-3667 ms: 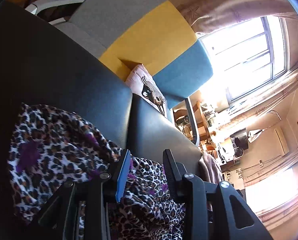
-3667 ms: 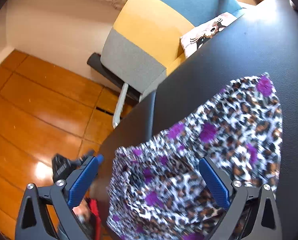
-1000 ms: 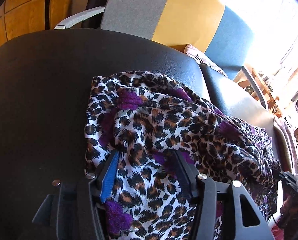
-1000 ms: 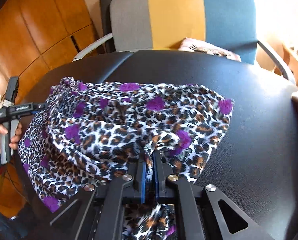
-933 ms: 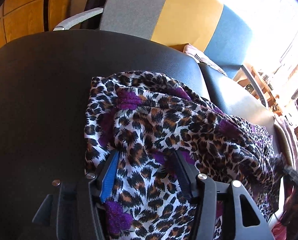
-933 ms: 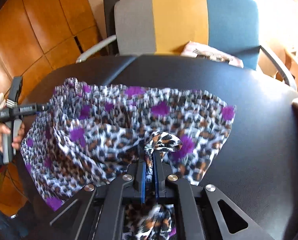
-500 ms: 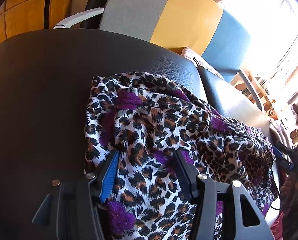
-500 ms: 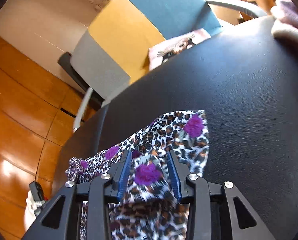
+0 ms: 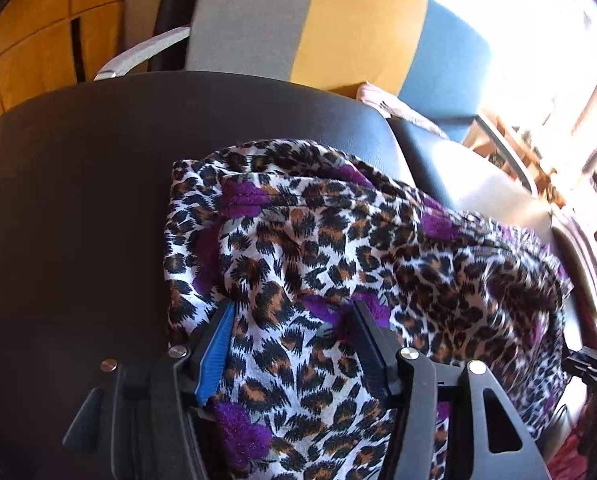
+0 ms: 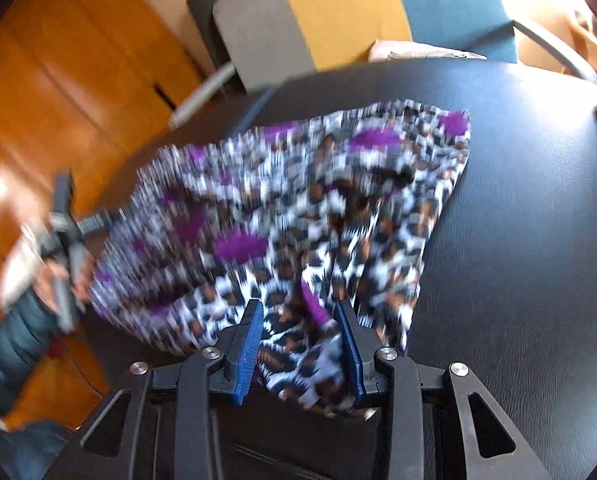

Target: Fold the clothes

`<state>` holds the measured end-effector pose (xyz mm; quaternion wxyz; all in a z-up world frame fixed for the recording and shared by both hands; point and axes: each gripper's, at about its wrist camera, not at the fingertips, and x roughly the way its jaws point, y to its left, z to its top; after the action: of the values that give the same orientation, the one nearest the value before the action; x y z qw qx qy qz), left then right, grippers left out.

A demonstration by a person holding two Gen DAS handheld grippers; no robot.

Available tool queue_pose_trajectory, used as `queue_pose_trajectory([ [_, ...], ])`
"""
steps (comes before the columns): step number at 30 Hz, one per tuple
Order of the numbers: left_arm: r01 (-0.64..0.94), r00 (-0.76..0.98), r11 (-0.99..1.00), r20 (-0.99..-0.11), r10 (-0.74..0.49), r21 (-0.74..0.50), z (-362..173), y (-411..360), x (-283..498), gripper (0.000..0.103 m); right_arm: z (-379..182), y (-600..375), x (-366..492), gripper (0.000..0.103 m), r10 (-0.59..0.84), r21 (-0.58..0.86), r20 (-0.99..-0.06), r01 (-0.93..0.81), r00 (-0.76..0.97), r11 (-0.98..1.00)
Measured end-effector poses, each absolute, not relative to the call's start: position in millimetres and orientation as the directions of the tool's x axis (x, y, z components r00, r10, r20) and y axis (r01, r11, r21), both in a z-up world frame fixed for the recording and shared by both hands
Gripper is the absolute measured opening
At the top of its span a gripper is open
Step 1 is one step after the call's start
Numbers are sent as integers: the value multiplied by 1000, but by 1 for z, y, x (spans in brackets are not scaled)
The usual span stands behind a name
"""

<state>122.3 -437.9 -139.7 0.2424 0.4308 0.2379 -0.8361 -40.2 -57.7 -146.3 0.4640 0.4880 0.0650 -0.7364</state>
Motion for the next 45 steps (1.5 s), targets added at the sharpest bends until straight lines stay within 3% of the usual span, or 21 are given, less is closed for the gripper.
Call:
queue_pose_trajectory([
  [1,608,-500,-775,-841,-205,-172,-139,-436,121,58,-146,-56,-33,22,-600,318,-793,766,-107,-558],
  [3,608,-481,-779,-851,-211,-151,-138,-433,123,58,-145,-53,-17,11,-559,240,-817,801,-138,-548],
  [7,606,-470,-784,-856,-216,-135,-136,-421,138,58,-143,-26,17,9,-515,175,-845,835,-145,-522],
  [12,580,-481,-808,-843,-241,-100,-138,-390,164,59,-143,22,58,9,-520,233,-850,821,-89,-521],
  [18,605,-505,-784,-828,-245,-137,-138,-380,186,59,-117,53,66,26,-607,324,-786,758,-118,-566],
  [20,613,-511,-776,-824,-246,-148,-139,-379,188,59,-103,56,56,35,-644,329,-742,736,-186,-591],
  [22,618,-512,-772,-821,-252,-149,-139,-379,188,59,-97,49,37,58,-673,344,-699,710,-242,-614],
  [24,622,-505,-771,-822,-262,-136,-140,-377,186,59,-97,37,22,65,-681,353,-676,689,-280,-633],
  [32,627,-519,-763,-814,-260,-156,-142,-380,186,59,-119,-6,-27,67,-656,376,-709,647,-261,-663],
  [33,628,-520,-763,-813,-261,-156,-142,-380,187,59,-121,-8,-29,60,-646,367,-720,650,-256,-666],
  [36,631,-520,-760,-812,-264,-157,-142,-381,187,59,-124,-15,-27,15,-609,309,-754,684,-248,-661],
  [39,633,-516,-759,-812,-271,-149,-139,-381,187,54,-119,-24,-23,6,-583,252,-774,725,-247,-641],
  [40,637,-519,-755,-811,-269,-158,-138,-383,188,46,-114,-24,-27,6,-596,263,-763,721,-251,-641],
  [41,642,-526,-747,-809,-262,-175,-136,-386,190,39,-108,-24,-32,5,-614,285,-746,711,-257,-643],
  [45,654,-553,-721,-795,-249,-229,-129,-403,194,27,-96,-24,-70,5,-696,431,-662,618,-278,-657],
])
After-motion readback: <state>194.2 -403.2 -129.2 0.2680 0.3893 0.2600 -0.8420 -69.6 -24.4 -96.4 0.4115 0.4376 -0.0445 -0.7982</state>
